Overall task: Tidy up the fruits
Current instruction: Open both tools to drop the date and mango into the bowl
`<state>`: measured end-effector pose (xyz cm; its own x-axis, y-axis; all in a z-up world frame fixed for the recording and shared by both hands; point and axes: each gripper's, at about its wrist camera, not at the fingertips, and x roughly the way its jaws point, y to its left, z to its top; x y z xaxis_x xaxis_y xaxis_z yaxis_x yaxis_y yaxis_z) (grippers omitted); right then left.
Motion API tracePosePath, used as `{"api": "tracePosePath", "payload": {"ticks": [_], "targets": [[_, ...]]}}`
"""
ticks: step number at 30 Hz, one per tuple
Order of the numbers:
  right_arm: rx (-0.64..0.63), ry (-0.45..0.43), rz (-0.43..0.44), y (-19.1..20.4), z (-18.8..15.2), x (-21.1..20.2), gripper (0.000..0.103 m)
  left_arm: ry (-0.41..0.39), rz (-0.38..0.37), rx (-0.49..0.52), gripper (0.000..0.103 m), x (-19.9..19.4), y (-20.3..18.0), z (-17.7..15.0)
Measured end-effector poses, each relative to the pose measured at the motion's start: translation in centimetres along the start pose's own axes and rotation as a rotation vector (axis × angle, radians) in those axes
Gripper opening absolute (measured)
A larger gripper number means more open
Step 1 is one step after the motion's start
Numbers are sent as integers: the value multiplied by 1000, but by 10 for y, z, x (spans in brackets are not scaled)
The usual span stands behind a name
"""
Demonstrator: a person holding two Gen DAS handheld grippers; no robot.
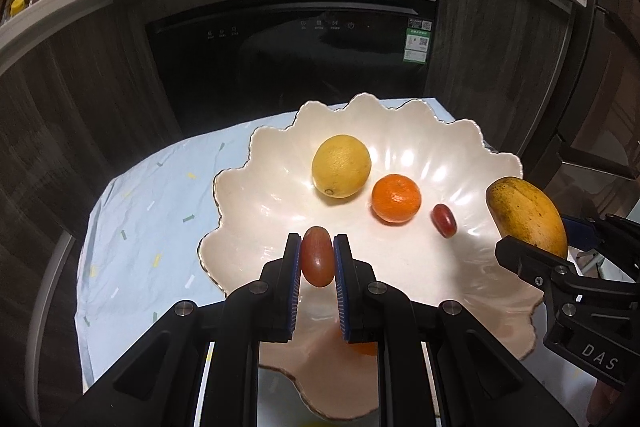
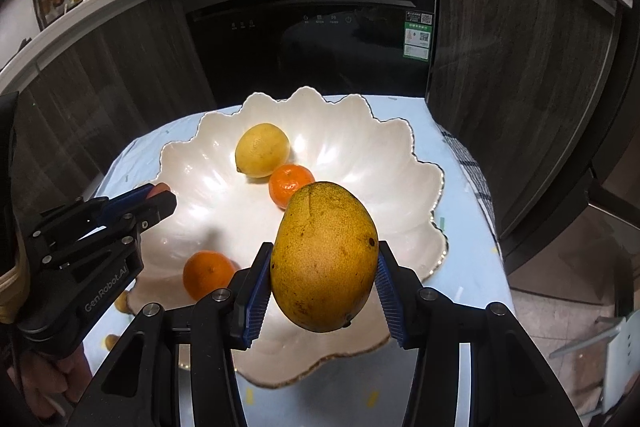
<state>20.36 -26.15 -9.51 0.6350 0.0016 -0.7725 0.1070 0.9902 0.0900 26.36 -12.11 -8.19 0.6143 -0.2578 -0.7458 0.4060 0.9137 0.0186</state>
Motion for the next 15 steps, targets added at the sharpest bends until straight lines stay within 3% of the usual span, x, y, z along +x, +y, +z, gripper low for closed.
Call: {"api": "tracePosePath", "payload": {"ticks": [12, 15], "targets": [[14, 46, -17, -3, -1, 20, 51, 55, -9, 3, 19, 18, 3, -2], [-3, 21, -33, 0, 2, 15, 58, 52, -6, 9, 33, 16, 3, -3]]}}
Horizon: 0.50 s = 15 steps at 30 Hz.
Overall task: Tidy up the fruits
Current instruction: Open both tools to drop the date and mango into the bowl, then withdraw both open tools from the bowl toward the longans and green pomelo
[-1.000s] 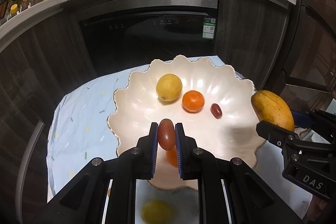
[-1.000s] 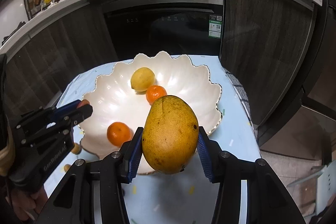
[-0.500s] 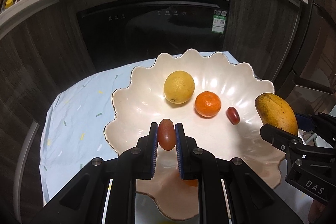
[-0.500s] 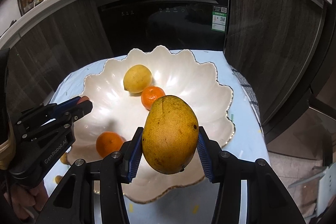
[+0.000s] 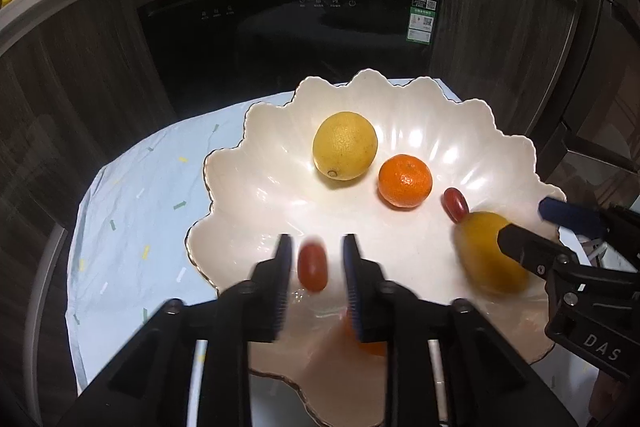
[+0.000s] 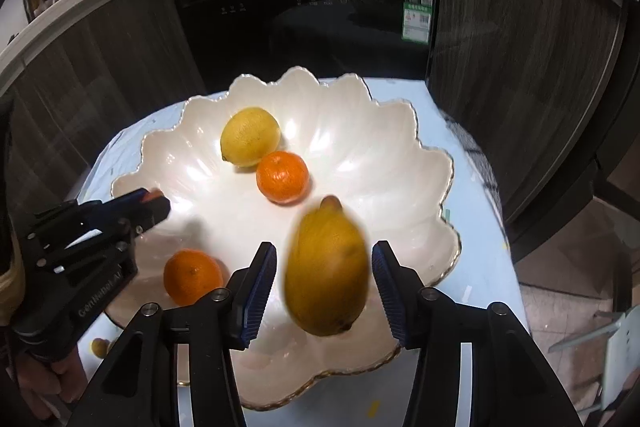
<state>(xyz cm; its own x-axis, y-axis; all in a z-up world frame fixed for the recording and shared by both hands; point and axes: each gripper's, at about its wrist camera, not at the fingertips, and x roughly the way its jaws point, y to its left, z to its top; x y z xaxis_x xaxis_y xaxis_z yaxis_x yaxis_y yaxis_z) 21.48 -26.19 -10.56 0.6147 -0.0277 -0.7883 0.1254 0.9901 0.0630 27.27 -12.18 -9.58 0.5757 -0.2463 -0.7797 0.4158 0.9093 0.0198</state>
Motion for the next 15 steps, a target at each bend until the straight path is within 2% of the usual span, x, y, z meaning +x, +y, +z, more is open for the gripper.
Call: {"api": "tracePosePath", "payload": {"ticks": [2, 10, 15], "targets": [[1, -17, -2, 0, 3, -4, 65, -4, 3, 2, 37, -2, 0, 0], [1, -41, -7, 1, 6, -19, 65, -33, 30, 2, 59, -21, 0, 2], [-4, -60, -10, 2, 5, -34, 65, -52, 44, -8, 63, -39, 1, 1]]}}
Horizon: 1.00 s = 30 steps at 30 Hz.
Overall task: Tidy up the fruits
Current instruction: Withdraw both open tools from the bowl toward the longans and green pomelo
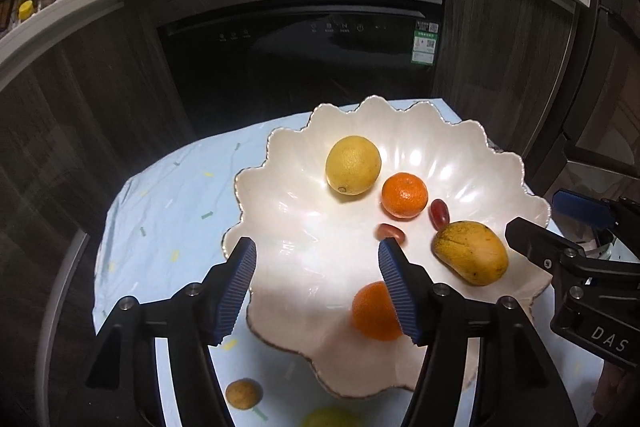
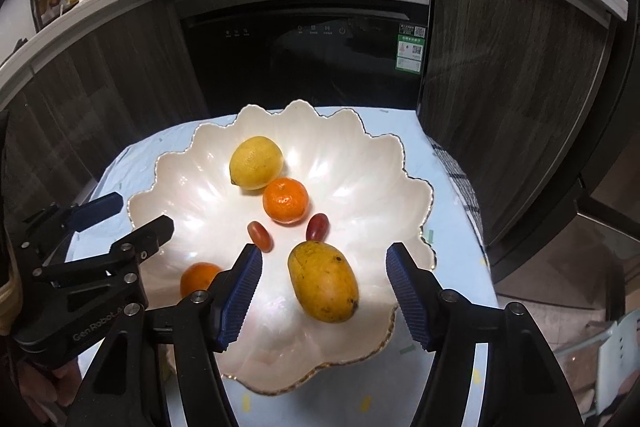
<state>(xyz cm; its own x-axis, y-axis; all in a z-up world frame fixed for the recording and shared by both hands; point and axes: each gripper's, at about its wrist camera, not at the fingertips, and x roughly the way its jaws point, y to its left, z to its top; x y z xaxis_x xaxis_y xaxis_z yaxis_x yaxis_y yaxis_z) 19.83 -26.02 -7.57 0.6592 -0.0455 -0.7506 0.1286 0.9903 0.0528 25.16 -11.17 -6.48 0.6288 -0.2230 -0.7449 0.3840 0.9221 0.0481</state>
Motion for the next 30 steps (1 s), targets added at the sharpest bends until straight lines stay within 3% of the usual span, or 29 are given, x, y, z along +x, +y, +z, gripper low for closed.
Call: {"api": "tracePosePath", "payload": {"ticks": [15, 30], "targets": [[-18, -87, -12, 7, -8, -56, 65, -34, 13, -15, 63, -62, -6, -13], [-14, -146, -17, 9, -28, -101, 66, -31, 24, 12, 63, -94, -21, -41]]}}
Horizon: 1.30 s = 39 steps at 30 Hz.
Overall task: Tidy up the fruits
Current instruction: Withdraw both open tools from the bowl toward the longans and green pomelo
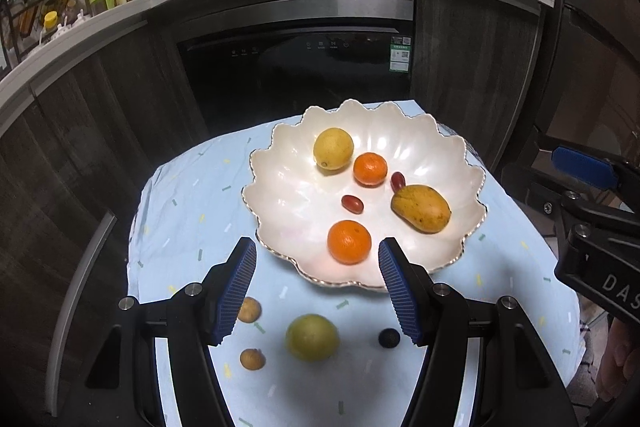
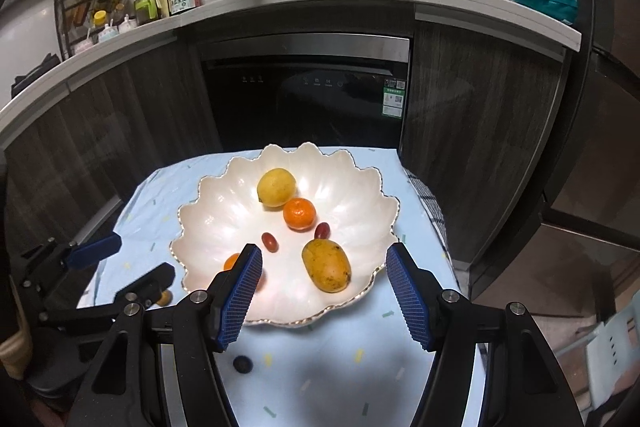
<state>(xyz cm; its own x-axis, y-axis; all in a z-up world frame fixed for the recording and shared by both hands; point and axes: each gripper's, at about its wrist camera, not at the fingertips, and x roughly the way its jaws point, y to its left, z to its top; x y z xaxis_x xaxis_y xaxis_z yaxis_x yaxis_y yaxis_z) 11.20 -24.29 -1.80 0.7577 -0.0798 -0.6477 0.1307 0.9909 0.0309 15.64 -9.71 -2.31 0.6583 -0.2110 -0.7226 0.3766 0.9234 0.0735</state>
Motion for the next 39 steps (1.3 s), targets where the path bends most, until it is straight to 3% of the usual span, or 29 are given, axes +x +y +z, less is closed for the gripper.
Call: {"api": "tracePosePath", "payload": {"ticks": [15, 39], "targets": [[-20, -48, -10, 6, -7, -35, 66, -44, 0, -7, 63, -28, 2, -9], [-43, -57, 32, 24, -21, -42, 66, -64, 55, -45, 63, -52, 24, -34]]}}
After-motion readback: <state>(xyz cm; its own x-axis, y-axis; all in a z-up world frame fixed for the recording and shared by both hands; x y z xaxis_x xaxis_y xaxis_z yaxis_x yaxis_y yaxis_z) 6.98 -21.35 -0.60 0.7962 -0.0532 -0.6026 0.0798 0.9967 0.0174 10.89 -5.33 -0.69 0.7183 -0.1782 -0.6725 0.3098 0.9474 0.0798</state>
